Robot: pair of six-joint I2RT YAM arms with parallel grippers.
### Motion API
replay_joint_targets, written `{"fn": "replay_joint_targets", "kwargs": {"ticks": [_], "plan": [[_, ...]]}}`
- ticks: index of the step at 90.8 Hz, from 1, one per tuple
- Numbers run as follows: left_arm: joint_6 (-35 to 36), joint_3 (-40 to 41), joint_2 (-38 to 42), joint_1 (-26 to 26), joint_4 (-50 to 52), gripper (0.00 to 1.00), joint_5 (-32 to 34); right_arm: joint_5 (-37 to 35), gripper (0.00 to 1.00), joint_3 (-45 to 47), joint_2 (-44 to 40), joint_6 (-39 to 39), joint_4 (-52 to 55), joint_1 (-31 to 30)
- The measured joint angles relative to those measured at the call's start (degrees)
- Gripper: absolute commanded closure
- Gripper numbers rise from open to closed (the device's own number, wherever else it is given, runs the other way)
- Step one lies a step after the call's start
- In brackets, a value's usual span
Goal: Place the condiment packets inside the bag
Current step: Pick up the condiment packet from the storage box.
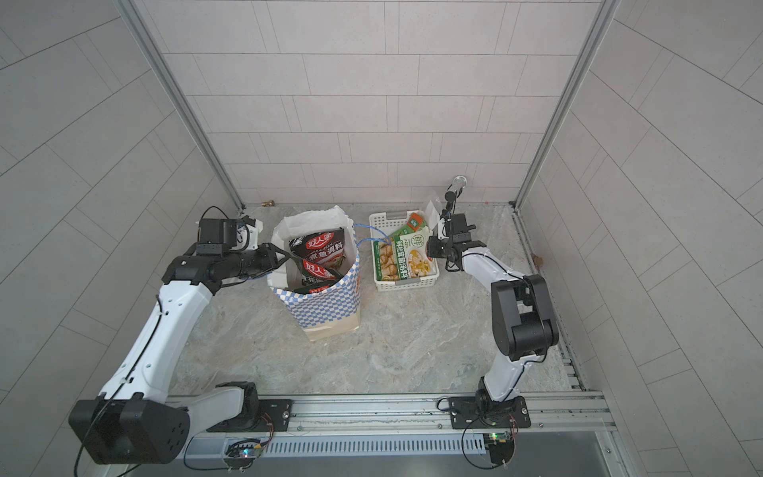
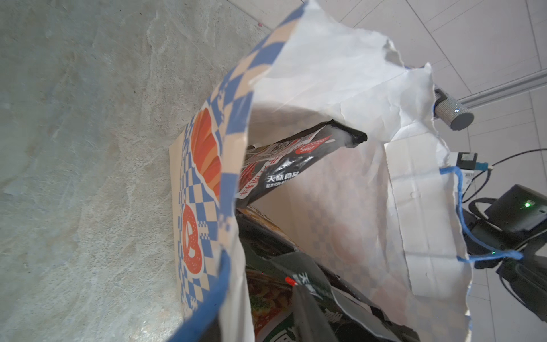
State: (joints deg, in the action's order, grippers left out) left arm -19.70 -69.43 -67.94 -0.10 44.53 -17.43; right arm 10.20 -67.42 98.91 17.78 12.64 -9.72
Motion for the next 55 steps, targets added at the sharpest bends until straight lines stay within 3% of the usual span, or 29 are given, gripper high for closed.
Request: {"fn": "replay_joint_targets", "kwargs": {"ticks": [15, 55], "plan": [[-2.0, -2.0, 0.0, 0.0, 0.5, 0.32, -1.8, -0.2, 1.00, -0.7, -0.8, -1.5, 1.0, -0.3], [-5.9, -10.2, 1.0, 0.0, -0.9, 0.13, -5.7, 1.6, 1.00, -2.5, -19.0, -8.2, 4.1, -4.4]]}}
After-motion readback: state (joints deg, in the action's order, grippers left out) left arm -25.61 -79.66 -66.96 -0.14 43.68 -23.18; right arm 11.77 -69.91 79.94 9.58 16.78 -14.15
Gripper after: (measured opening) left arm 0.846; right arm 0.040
